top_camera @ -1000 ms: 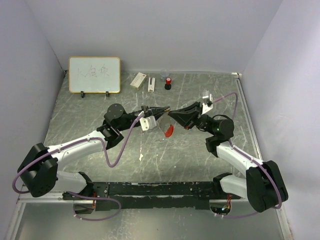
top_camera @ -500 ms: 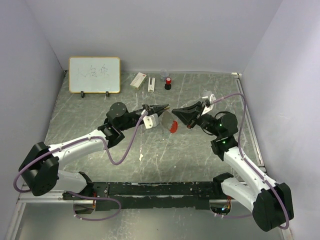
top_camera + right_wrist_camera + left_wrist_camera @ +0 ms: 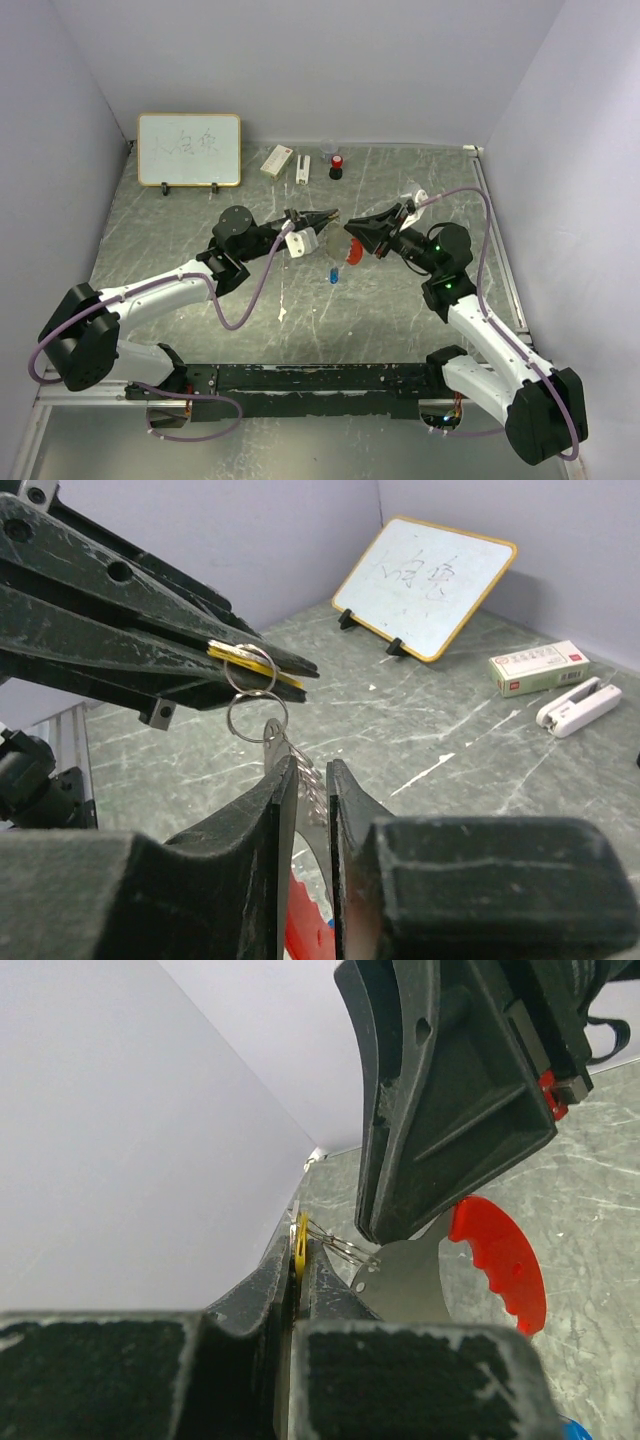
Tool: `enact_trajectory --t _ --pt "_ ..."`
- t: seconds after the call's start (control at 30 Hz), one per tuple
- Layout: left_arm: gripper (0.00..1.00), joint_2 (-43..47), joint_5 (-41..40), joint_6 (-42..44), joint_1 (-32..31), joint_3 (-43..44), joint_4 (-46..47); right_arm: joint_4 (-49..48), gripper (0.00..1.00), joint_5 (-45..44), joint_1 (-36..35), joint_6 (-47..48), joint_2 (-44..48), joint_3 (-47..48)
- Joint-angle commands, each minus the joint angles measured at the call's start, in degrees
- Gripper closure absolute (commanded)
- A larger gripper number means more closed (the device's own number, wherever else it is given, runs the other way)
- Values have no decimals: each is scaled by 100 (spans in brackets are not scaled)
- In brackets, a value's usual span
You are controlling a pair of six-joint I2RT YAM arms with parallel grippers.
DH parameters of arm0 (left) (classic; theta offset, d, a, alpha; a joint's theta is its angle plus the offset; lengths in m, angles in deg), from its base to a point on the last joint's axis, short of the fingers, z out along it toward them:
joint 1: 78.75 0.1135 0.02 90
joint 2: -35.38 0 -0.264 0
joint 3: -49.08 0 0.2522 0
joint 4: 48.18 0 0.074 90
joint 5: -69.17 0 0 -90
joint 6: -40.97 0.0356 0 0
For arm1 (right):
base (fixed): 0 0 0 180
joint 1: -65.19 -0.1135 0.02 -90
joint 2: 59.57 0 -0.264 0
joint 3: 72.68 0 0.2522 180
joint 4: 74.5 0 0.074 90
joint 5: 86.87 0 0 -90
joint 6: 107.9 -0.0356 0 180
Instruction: Put the keys on the keyring
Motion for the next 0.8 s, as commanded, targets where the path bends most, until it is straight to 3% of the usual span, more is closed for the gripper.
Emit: enact_trajectory --t 0.0,0.1,0.27,0.37,0.43,0.77 --pt "93 75 181 -337 5 52 230 -463 85 -271 23 -213 126 -277" --pt "93 136 54 -809 8 -176 482 -85 90 -473 25 -255 113 -234" --pt "93 240 -443 -1599 5 -558 851 398 90 -525 19 -226 202 -264" --pt "93 229 -566 -1846 8 -468 516 376 60 -603 21 -273 517 -462" --pt "93 211 -462 -1950 5 -405 369 309 51 -709 23 -333 732 -596" --pt "93 171 9 -2396 16 -668 763 -643 51 -363 24 -1159 775 -962"
